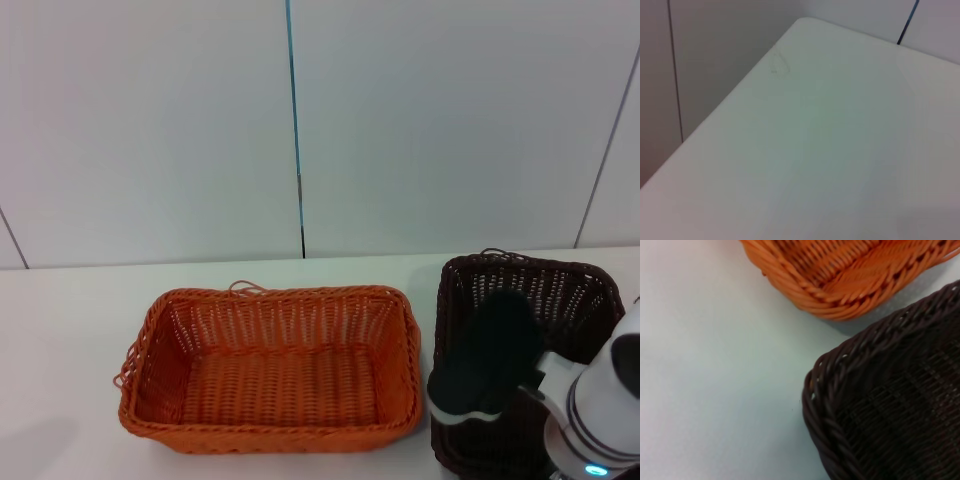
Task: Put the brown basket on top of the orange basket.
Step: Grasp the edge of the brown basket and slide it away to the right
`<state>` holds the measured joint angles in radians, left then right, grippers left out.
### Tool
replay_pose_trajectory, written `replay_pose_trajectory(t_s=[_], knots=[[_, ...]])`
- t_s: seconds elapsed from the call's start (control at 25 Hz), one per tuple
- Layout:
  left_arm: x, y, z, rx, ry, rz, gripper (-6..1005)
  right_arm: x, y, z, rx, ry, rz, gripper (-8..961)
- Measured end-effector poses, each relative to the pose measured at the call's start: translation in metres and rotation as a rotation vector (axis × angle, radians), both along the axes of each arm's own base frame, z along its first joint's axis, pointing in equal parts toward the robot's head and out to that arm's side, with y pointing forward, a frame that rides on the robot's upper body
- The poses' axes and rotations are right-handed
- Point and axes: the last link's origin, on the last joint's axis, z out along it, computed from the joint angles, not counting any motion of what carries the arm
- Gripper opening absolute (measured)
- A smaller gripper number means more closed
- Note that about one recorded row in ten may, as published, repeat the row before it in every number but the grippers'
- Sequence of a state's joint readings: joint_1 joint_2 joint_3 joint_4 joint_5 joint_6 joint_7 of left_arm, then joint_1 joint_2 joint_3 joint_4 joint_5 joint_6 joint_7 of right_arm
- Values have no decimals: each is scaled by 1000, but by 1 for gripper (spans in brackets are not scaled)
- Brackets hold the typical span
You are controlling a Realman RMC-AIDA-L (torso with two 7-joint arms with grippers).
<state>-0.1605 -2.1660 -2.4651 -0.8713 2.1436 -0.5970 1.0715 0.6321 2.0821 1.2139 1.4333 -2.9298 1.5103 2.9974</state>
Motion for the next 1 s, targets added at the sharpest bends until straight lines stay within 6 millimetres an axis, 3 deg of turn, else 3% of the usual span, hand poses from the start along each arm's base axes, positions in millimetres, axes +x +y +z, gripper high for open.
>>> replay_pose_trajectory(t_s=[0.24, 0.96, 1.0], knots=[[1, 4, -8, -14, -8, -3, 717, 13, 2, -10, -8, -12, -5, 888], [-2, 1, -19, 1, -40, 9, 717, 20, 2, -16, -16, -22, 4, 874], [-3, 1, -20, 1, -42, 10, 717, 21, 2, -16, -17, -24, 2, 829]])
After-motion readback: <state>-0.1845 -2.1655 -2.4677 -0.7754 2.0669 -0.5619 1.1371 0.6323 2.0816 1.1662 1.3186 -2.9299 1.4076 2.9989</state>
